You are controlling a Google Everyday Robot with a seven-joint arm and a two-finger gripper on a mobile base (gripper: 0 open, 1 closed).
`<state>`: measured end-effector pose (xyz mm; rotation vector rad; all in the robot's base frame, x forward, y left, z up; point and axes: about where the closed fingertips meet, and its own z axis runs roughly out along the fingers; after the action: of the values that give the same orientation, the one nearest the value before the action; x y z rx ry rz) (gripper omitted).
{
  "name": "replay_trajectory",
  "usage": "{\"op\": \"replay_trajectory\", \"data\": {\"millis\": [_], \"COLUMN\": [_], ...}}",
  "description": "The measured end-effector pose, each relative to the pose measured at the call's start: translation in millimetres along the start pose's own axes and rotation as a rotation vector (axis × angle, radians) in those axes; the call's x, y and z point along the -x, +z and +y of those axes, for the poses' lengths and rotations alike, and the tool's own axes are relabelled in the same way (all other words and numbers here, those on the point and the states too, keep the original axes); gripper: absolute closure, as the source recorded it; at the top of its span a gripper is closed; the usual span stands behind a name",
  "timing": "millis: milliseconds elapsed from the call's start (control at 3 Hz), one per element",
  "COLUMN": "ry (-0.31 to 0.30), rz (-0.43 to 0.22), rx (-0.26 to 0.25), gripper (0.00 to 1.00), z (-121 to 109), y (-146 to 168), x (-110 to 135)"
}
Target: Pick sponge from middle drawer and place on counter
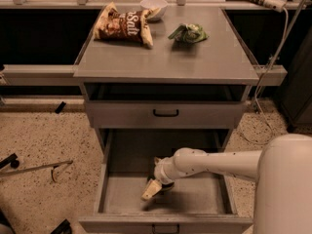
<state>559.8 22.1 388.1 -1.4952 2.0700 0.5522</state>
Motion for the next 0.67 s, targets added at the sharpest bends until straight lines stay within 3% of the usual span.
{"op": "replay_trajectory", "data": {"millis": [667], "ry": [0.023], "rz": [0.015], "rx": [-0.017], "gripper": [0.0], "z": [-10.9], "y": [-0.9], "x": [-19.7]}}
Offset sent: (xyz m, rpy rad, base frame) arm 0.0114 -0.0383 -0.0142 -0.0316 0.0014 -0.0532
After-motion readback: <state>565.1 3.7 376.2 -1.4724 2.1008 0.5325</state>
